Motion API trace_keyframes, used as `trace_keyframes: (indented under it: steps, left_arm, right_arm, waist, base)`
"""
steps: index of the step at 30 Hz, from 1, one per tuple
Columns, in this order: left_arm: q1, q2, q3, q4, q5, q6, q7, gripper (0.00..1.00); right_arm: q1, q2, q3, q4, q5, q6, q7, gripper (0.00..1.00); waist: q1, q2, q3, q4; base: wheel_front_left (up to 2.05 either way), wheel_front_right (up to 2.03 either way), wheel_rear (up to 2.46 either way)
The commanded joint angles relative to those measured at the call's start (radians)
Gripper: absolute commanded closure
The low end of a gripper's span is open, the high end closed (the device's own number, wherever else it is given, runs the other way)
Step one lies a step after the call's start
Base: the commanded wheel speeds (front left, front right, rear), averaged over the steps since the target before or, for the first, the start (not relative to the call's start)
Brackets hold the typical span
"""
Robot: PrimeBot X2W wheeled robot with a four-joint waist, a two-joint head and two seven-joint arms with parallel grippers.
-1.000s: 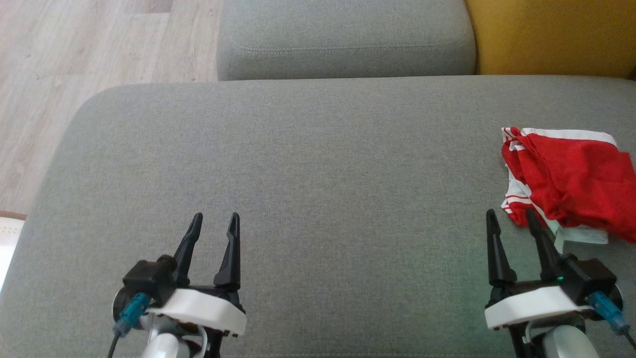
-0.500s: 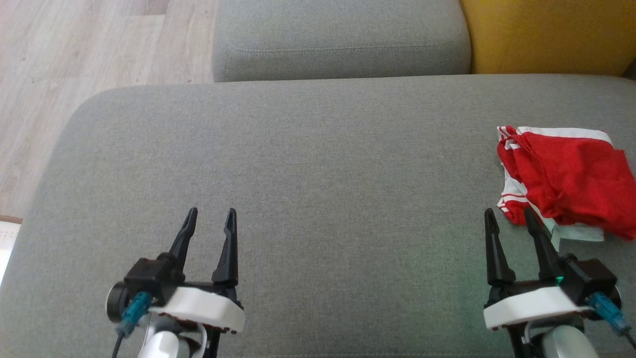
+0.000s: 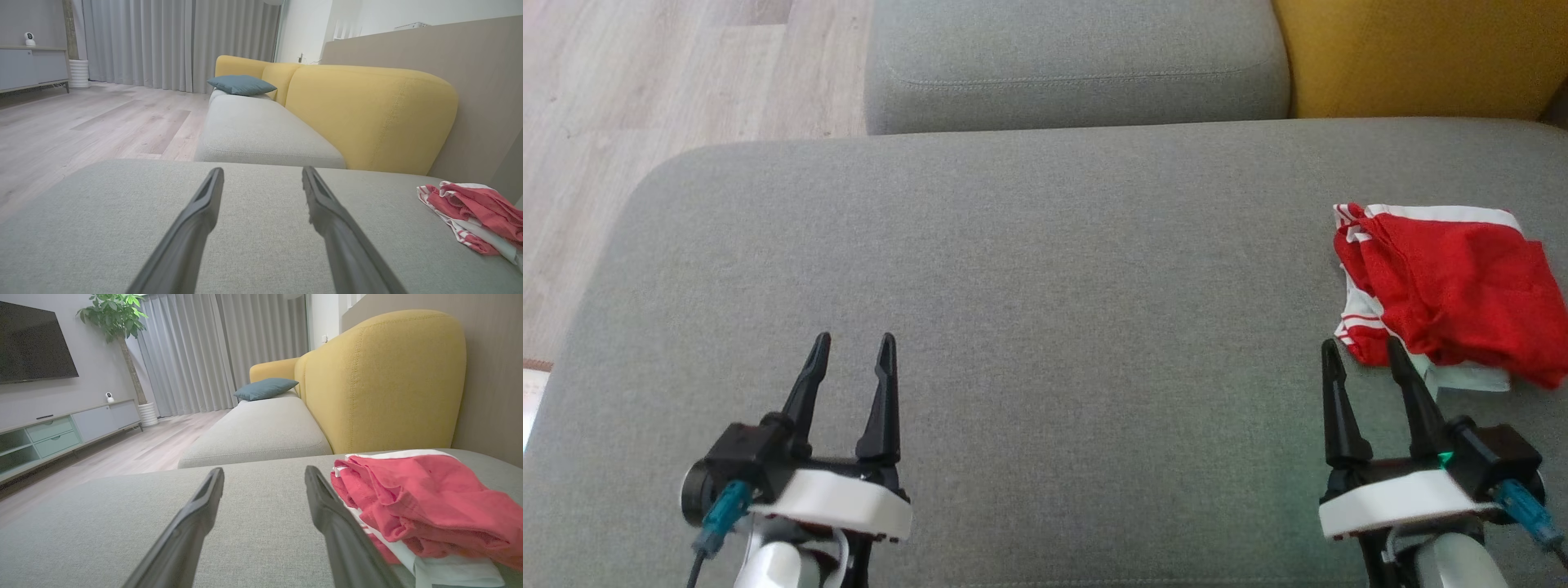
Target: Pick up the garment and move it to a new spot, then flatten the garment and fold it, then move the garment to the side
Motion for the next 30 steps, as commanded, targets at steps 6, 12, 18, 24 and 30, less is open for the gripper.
trace_keyframes:
  steps: [6,12,18,24,30]
  left_arm:
    - [-0.016,0.003,0.046,-0.050,0.007,0.001,-0.008,0.00]
    - [-0.017,0.003,0.050,-0.063,-0.012,-0.003,-0.008,0.00]
    - [0.020,-0.001,0.013,-0.016,-0.023,-0.003,0.000,1.00]
    - [0.044,0.001,0.014,0.025,-0.067,-0.006,0.009,1.00]
    - [0.036,0.006,0.024,0.032,-0.138,-0.013,0.022,1.00]
  right_arm:
    - [-0.024,-0.004,0.023,-0.044,0.020,-0.001,-0.012,0.00]
    - [-0.022,-0.004,0.026,-0.048,0.019,-0.001,-0.012,0.00]
    - [0.003,0.001,0.003,0.012,0.018,0.000,0.001,1.00]
    - [0.016,0.000,0.003,0.050,0.062,0.000,0.011,1.00]
    - [0.009,-0.004,0.000,0.049,0.135,0.000,0.026,1.00]
  waist:
    - [0.0000,-0.0001,0.001,-0.004]
    - [0.0000,-0.0001,0.006,-0.001]
    - [0.0000,-0.0001,0.008,0.002]
    - [0.0000,-0.0001,0.009,0.001]
    - [0.0000,-0.0001,0.010,-0.001]
  base:
    - [0.00,0.00,0.00]
    - [0.00,0.00,0.00]
    - [0.00,0.00,0.00]
    - [0.00,0.00,0.00]
    - [0.00,0.00,0.00]
